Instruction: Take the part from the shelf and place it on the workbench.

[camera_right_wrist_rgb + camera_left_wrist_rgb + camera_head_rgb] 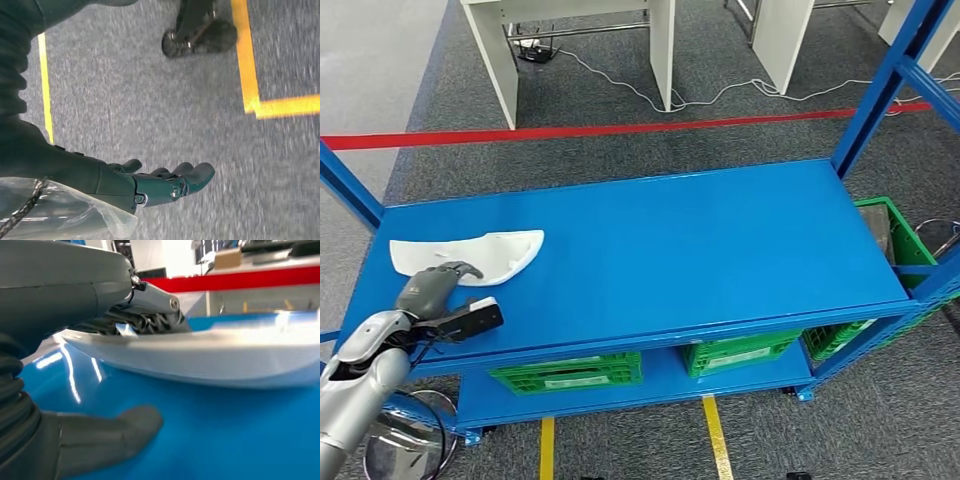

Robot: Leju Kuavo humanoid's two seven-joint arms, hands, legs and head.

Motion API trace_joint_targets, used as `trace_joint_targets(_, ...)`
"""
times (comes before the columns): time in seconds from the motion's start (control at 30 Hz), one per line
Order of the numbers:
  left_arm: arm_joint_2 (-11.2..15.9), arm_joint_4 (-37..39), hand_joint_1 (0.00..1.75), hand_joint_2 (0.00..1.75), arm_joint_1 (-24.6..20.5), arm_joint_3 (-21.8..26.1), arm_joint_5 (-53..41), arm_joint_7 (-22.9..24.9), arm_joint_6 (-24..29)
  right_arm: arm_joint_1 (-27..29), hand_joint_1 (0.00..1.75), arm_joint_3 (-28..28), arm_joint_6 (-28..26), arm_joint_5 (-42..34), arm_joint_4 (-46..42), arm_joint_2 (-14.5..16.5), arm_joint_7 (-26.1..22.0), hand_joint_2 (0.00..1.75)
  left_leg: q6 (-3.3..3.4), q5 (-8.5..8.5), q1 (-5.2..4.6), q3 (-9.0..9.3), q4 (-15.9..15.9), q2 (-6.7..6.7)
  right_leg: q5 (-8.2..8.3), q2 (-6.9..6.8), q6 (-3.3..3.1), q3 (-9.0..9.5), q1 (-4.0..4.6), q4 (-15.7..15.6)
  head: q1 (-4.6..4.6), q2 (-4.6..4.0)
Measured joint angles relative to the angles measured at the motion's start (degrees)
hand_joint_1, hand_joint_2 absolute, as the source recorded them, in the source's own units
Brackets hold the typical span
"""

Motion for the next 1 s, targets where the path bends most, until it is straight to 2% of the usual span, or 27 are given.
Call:
trace_joint_targets(0.03, -0.01, 0.08, 1.75, 1.75, 0.05, -0.01, 0.01, 0.00, -0.02, 0.02, 0.00, 0.00, 0.01, 0.01, 0.01, 0.00, -0.07, 1.75, 0.05, 1.63, 0.00, 0.85, -1.89, 0.00, -0.04, 0.01, 0.03, 0.08, 0.00, 0.02, -0.01, 0.00)
trace_joint_targets(0.1, 0.01, 0.14, 1.75, 1.75, -0.17, -0.01, 0.02, -0.07, 0.01, 0.02, 0.00, 0.00, 0.02, 0.02, 0.03, 0.00, -0.18, 1.75, 0.36, 5.61, -0.05, 4.46, -9.58, 0.02, -0.17, 0.03, 0.25, 0.30, 0.06, 0.07, 0.01, 0.00)
trace_joint_targets(0.13, 0.01, 0.13, 1.75, 1.75, -0.43, -0.01, 0.05, -0.12, 0.04, -0.02, 0.00, 0.00, 0.01, 0.02, 0.03, 0.00, -0.21, 1.75, 0.61, 6.69, -0.13, 6.01, -12.93, 0.00, -0.25, 0.05, 0.46, 0.31, 0.16, 0.15, 0.00, 0.00)
trace_joint_targets(0.17, 0.00, 0.13, 1.75, 1.75, -0.69, -0.02, 0.08, -0.18, 0.07, -0.05, 0.00, 0.00, 0.01, 0.02, 0.04, 0.00, -0.24, 1.75, 0.85, 7.09, -0.23, 6.95, -14.98, -0.02, -0.28, 0.06, 0.72, 0.28, 0.24, 0.19, 0.07, 0.00)
trace_joint_targets(0.2, -0.02, 0.12, 1.75, 1.75, -0.90, -0.02, 0.10, -0.21, 0.08, -0.06, 0.00, 0.00, 0.00, 0.02, 0.04, 0.00, -0.26, 1.75, 1.10, 6.87, -0.35, 7.25, -15.68, -0.06, -0.25, 0.07, 1.00, 0.23, 0.30, 0.19, 0.09, 0.00)
trace_joint_targets(0.3, -0.05, 0.11, 1.75, 1.75, -1.33, -0.02, 0.28, -0.21, 0.15, 0.00, 0.00, 0.00, 0.38, 0.09, 0.04, 0.00, -1.03, 1.75, 2.14, 7.12, -0.25, 7.48, -16.24, -0.01, -0.79, 0.04, 1.92, -0.14, 0.17, 0.66, 0.19, 0.01)
trace_joint_targets(0.33, -0.07, 0.11, 1.75, 1.75, -1.35, -0.01, 0.39, -0.13, 0.30, 0.01, 0.00, 0.01, 0.67, 0.19, 0.04, 0.00, -1.79, 1.75, 2.51, 7.26, -0.14, 7.57, -16.42, 0.06, -1.86, 0.02, 2.16, -0.88, 0.12, 2.20, 0.35, 0.02)
trace_joint_targets(0.37, -0.07, 0.10, 1.75, 1.75, -1.18, 0.03, 0.55, -0.02, 0.56, 0.06, 0.00, 0.02, 0.99, 0.34, 0.04, 0.04, -2.71, 1.75, 2.77, 7.34, -0.08, 7.63, -16.52, 0.17, -3.50, -0.01, 2.31, -2.27, 0.05, 5.06, 0.45, 0.01)
trace_joint_targets(0.43, -0.03, 0.04, 1.75, 1.75, -0.46, 0.15, 0.85, 0.19, 1.24, 0.31, 0.00, 0.04, 1.40, 0.65, 0.06, 0.21, -4.23, 1.75, 3.02, 7.35, -0.13, 7.57, -16.50, 0.34, -7.03, -0.04, 2.52, -5.73, -0.01, 12.76, 0.65, 0.01)
trace_joint_targets(0.47, -0.02, 0.02, 1.75, 1.75, -0.05, 0.22, 0.98, 0.23, 1.51, 0.50, 0.00, 0.05, 1.49, 0.76, 0.07, 0.32, -4.62, 1.75, 3.04, 7.35, -0.15, 7.56, -16.48, 0.38, -7.90, -0.05, 2.60, -7.07, -0.03, 15.67, 0.63, 0.01)
trace_joint_targets(0.5, 0.00, -0.02, 1.75, 1.75, 0.25, 0.32, 1.07, 0.26, 1.68, 0.68, 0.00, 0.05, 1.51, 0.82, 0.08, 0.38, -4.86, 1.75, 3.05, 7.35, -0.14, 7.58, -16.47, 0.36, -7.68, -0.06, 2.66, -7.44, -0.06, 16.54, 0.66, 0.00)
trace_joint_targets(0.53, 0.03, -0.07, 1.75, 1.75, 0.53, 0.43, 1.11, 0.31, 1.78, 0.81, 0.00, 0.04, 1.51, 0.85, 0.08, 0.42, -5.03, 1.75, 3.02, 7.34, -0.12, 7.63, -16.45, 0.32, -6.49, -0.09, 2.67, -6.74, -0.10, 15.26, 0.67, 0.00)
trace_joint_targets(0.6, 0.17, -0.33, 1.75, 1.75, 0.99, 0.78, 1.21, 0.45, 1.81, 0.88, 0.00, 0.04, 1.52, 0.87, 0.08, 0.42, -5.33, 1.75, 2.74, 7.25, -0.08, 7.76, -16.33, 0.25, -3.02, -0.13, 2.66, -2.79, -0.26, 7.69, 0.67, 0.00)
trace_joint_targets(0.63, 0.32, -0.57, 1.75, 1.75, 1.23, 1.05, 1.28, 0.54, 1.80, 0.83, 0.00, 0.05, 1.55, 0.91, 0.09, 0.46, -5.44, 1.75, 2.44, 7.14, -0.20, 7.70, -16.12, 0.20, -1.95, -0.06, 2.52, -0.83, -0.31, 4.11, 0.67, 0.00)
trace_joint_targets(0.67, 0.45, -0.82, 1.75, 1.75, 1.47, 1.32, 1.36, 0.62, 1.76, 0.78, 0.00, 0.05, 1.60, 0.96, 0.09, 0.54, -5.50, 1.75, 2.09, 7.09, -0.32, 7.61, -15.99, 0.17, -1.49, 0.03, 2.34, 0.49, -0.33, 1.77, 0.67, 0.00)
trace_joint_targets(0.7, 0.63, -1.07, 1.75, 1.75, 1.75, 1.60, 1.45, 0.67, 1.67, 0.78, 0.00, 0.06, 1.64, 1.01, 0.10, 0.63, -5.53, 1.75, 1.74, 7.08, -0.44, 7.55, -15.95, 0.14, -1.58, 0.12, 2.09, 1.06, -0.29, 0.81, 0.67, 0.00)
trace_joint_targets(0.8, 1.12, -1.68, 1.75, 1.75, 2.81, 2.33, 2.68, 0.10, 0.69, 1.00, 0.00, 0.07, 1.68, 1.24, 0.10, 0.84, -5.57, 1.75, 0.95, 6.88, -0.40, 7.53, -15.84, 0.06, -1.37, 0.06, 1.13, 1.23, -0.29, 0.69, 0.68, 0.00)
trace_joint_targets(0.87, 1.64, -2.38, 1.75, 1.75, 3.62, 3.04, 5.22, -1.90, -0.40, 1.01, 0.00, 0.07, 1.68, 1.46, 0.09, 0.87, -5.60, 1.75, 0.45, 4.37, -0.30, 6.14, -12.33, 0.06, -1.19, -0.07, 0.46, 1.21, -0.45, 0.57, 0.59, 0.00)
trace_joint_targets(0.93, 2.01, -3.57, 1.75, 1.75, 4.98, 4.05, 7.99, -4.79, 0.09, 1.01, 0.00, 0.07, 1.69, 1.60, 0.08, 0.87, -5.63, 1.75, 0.16, 0.36, -0.27, 2.97, -4.70, 0.07, -1.21, -0.08, 0.09, 1.16, -0.39, 0.58, 0.49, 0.00)
trace_joint_targets(0.97, 1.90, -4.34, 1.75, 1.75, 5.95, 4.63, 9.11, -6.37, 1.36, 1.05, 0.00, 0.07, 1.71, 1.66, 0.08, 0.88, -5.64, 1.75, 0.14, -0.89, -0.27, 1.48, -1.29, 0.07, -1.24, -0.07, 0.02, 1.15, -0.34, 0.58, 0.50, 0.00)
trace_joint_targets(1.0, 1.45, -5.31, 1.75, 1.75, 6.99, 5.33, 10.18, -8.03, 3.15, 1.11, 0.00, 0.07, 1.73, 1.75, 0.08, 0.88, -5.65, 1.75, 0.22, -1.06, -0.27, 0.73, 0.42, 0.07, -1.27, -0.04, -0.02, 1.16, -0.29, 0.59, 0.49, 0.00)
